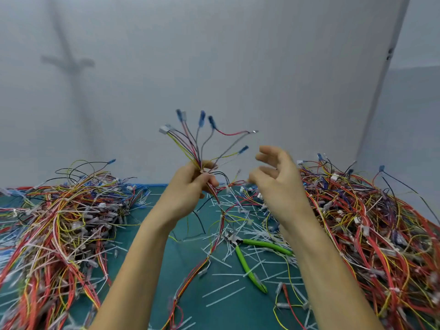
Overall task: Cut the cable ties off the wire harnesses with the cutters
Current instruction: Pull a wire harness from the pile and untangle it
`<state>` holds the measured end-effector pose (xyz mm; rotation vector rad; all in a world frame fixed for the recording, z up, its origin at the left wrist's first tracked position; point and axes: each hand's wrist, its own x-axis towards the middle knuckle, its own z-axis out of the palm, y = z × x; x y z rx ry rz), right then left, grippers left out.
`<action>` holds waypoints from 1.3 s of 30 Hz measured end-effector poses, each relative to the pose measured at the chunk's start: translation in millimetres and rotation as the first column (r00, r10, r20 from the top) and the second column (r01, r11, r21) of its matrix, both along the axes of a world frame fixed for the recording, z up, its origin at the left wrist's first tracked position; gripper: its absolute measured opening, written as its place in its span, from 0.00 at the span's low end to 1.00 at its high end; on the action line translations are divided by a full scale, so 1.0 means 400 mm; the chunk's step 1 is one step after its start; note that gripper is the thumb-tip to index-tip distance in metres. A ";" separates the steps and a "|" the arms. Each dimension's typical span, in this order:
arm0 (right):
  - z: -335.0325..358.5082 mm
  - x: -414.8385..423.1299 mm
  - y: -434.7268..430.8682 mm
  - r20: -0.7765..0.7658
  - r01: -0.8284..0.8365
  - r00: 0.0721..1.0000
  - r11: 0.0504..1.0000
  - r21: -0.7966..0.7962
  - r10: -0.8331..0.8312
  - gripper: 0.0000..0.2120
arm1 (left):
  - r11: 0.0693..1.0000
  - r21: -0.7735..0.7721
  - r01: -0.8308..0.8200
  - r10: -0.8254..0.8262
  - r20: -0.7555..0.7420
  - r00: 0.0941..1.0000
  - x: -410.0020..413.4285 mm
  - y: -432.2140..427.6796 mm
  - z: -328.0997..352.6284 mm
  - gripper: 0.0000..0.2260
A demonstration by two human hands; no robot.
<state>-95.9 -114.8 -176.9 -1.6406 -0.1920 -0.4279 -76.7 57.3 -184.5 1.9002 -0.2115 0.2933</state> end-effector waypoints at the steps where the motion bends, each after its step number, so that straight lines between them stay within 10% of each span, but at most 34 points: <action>1: 0.000 -0.001 0.001 0.049 0.030 0.998 0.999 -0.043 -0.028 0.19 | 0.999 0.034 0.029 -0.029 0.002 1.000 -0.001 -0.004 0.000 0.12; 10: -0.027 0.008 0.042 0.140 0.097 0.988 0.979 -0.181 -0.072 0.04 | 0.949 0.315 0.027 -0.122 0.286 0.951 -0.017 -0.032 0.016 0.06; 20: -0.020 0.015 0.043 0.173 0.019 0.985 0.996 -0.090 -0.004 0.10 | 0.993 -0.107 0.044 -0.020 0.214 0.977 -0.031 -0.045 0.036 0.06; 30: -0.020 0.001 0.043 0.107 -0.007 0.994 0.989 -0.146 0.023 0.11 | 0.984 -0.177 0.017 0.016 0.182 0.983 -0.045 -0.049 0.041 0.02; 39: -0.019 0.012 0.020 0.103 0.110 0.989 0.994 -0.001 -0.109 0.04 | 0.872 -0.351 0.340 -0.373 -0.026 0.928 -0.051 -0.016 0.058 0.14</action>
